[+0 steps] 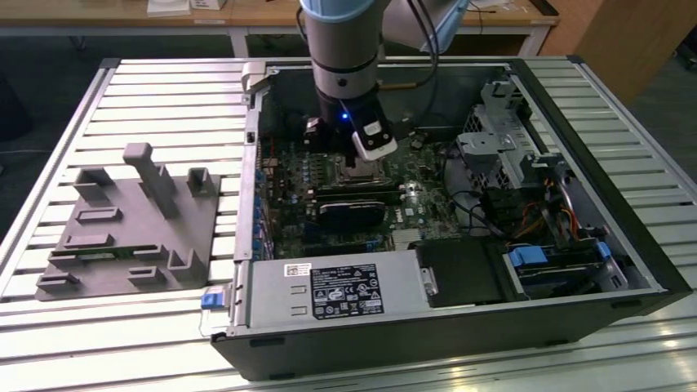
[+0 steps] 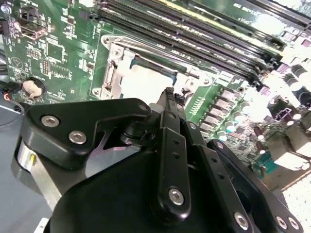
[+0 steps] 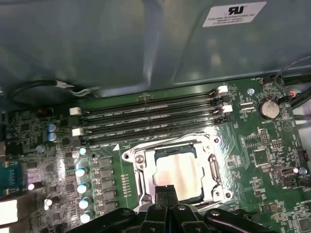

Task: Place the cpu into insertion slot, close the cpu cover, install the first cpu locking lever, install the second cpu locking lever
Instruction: 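Install the second cpu locking lever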

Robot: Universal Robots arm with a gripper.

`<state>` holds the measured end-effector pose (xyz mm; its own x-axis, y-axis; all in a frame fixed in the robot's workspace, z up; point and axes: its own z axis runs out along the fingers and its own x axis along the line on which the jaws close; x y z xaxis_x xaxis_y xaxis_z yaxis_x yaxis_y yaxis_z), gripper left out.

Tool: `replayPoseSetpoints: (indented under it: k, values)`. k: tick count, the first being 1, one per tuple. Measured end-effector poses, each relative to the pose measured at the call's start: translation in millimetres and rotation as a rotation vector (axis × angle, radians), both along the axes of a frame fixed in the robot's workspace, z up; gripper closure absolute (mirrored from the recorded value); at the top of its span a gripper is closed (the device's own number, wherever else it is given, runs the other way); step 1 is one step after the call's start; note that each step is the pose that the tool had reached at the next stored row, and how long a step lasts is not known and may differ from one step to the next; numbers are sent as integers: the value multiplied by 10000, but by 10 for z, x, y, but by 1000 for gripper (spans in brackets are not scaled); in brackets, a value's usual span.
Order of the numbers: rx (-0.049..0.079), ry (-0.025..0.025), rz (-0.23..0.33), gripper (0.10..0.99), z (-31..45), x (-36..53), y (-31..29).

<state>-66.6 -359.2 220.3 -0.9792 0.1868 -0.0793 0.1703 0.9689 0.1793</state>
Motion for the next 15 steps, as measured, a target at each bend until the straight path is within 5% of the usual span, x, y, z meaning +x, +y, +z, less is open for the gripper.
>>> replayPoseSetpoints:
  k: [10, 15]
  values:
    - [-606, -1, 0, 980, -9, 170, 147]
    - [-670, 1, -1, 980, -11, 200, 157]
